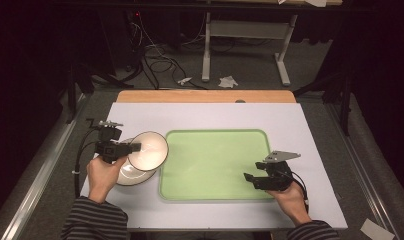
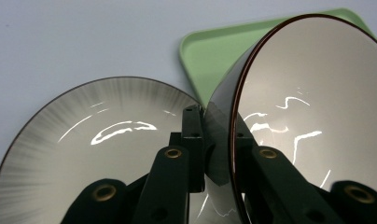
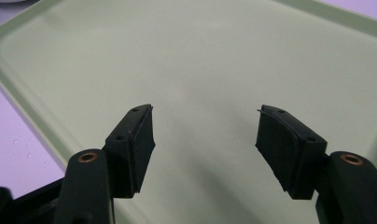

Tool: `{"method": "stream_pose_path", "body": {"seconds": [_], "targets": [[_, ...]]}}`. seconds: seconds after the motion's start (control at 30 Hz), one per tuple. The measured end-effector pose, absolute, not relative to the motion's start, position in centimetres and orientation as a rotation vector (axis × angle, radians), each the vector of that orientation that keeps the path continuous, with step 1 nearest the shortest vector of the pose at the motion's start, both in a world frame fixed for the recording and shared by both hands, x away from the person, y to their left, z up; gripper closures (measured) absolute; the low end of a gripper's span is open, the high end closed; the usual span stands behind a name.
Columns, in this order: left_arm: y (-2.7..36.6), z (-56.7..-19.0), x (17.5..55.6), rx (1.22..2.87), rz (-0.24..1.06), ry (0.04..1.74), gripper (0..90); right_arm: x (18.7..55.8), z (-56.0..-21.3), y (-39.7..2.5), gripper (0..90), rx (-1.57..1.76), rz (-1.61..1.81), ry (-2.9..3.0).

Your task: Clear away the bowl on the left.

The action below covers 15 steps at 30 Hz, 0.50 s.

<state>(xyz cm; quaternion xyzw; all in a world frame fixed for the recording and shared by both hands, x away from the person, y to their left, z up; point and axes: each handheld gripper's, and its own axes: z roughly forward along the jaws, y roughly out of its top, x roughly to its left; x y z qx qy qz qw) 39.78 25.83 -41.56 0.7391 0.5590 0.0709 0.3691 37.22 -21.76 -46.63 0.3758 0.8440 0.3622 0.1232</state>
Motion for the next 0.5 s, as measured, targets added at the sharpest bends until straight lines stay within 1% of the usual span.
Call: {"method": "stream_pose_path", "body": {"seconds": [0.27, 0.33, 0.5], "targets": [[23.9, -40.6, 40.3, 1.943, 0.171, 1.373, 82.4, 37.2, -46.6, -21.8, 38.2, 1.1, 1.061, 2.461], [22.8, -40.1, 40.3, 1.987, 0.196, 1.342, 82.4, 37.3, -46.7, -21.8, 38.2, 1.105, 1.063, 2.461], [20.9, -39.5, 40.4, 2.037, 0.196, 1.281, 82.4, 37.2, -46.7, -21.7, 38.3, 1.097, 1.057, 2.466]]}}
